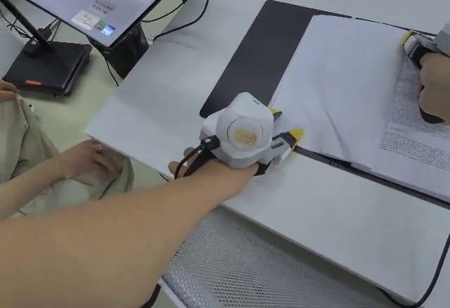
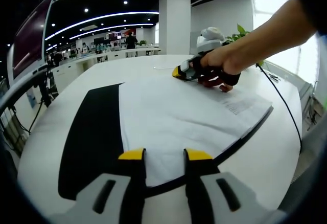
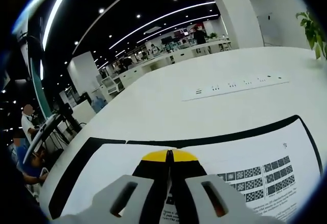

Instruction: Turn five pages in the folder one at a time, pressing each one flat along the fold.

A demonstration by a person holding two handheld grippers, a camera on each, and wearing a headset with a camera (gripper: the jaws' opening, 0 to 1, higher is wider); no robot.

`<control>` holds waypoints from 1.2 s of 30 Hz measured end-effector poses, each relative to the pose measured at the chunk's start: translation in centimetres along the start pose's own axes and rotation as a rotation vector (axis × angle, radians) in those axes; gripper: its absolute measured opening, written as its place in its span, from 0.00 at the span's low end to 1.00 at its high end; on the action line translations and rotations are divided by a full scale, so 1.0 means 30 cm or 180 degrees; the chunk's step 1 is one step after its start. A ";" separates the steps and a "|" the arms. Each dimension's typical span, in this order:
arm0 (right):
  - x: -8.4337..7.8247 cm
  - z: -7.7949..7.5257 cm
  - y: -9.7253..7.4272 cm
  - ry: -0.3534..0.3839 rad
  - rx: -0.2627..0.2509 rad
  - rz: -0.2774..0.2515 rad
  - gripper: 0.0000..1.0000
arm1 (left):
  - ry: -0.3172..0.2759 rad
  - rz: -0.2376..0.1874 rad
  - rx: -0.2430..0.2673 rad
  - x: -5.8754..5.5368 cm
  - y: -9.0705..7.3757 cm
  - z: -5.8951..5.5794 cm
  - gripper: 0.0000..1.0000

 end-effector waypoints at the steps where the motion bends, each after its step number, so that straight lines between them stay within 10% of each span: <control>1: 0.004 0.002 0.000 -0.0024 -0.0008 -0.0006 0.00 | -0.0003 0.0000 -0.0001 0.000 0.000 0.000 0.28; 16: 0.011 -0.012 0.000 -0.0247 0.0067 0.0028 0.00 | -0.0027 -0.0011 0.0003 -0.001 -0.001 0.001 0.28; 36: -0.065 -0.019 -0.142 -0.0343 0.0367 0.0102 0.00 | -0.0033 0.0013 -0.0009 0.002 0.003 0.004 0.27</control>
Point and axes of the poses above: the centre of the closed fingertips' face, and the gripper's own axes: y roughly forward along the fingers, z roughly to its left, x roughly out of its top, the point moved 8 cm from there along -y, roughly backward along the fingers, and after that the axes turned 15 degrees about -x, right-handed, at the moved point
